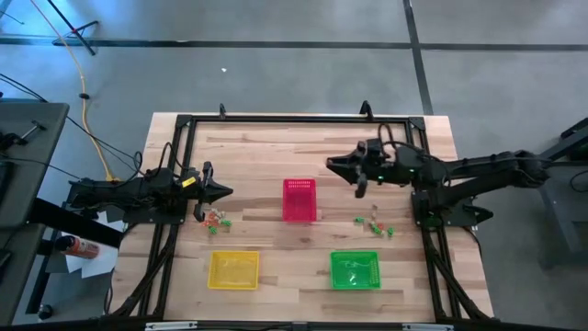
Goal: Sort Halloween decoration
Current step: Put the orange pumpkin toy into the red bin
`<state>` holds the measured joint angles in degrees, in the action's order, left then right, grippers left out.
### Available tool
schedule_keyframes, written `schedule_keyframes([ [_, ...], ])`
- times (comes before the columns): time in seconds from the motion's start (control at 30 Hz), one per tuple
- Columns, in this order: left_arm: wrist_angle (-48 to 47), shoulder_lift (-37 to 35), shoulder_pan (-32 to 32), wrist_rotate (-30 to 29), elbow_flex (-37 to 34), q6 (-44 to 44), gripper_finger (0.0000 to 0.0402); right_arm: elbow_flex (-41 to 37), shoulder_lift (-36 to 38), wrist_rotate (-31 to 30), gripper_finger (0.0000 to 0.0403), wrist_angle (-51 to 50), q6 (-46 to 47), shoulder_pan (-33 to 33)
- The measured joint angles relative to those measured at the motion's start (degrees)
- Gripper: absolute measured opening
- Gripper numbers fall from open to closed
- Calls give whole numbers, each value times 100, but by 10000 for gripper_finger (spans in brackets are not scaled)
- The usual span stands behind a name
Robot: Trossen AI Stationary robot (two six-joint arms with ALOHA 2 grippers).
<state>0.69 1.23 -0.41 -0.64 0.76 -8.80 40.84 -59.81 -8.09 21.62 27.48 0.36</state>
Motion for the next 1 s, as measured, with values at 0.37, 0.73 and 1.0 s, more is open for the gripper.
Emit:
schedule_keyframes([
  [0.37, 1, -1, 1, 0, -1, 0, 0, 2596, -2101, 403, 90, -3693, -1429, -6],
  [0.73, 0, -1, -1, 0, 0, 0, 0, 3574, -4044, 1024, 90, -4968, -1899, -187],
  [1.0, 0, 1, 0, 0, 0, -1, 0, 3596, -4965, 1027, 90, -5013, -2004, -224],
])
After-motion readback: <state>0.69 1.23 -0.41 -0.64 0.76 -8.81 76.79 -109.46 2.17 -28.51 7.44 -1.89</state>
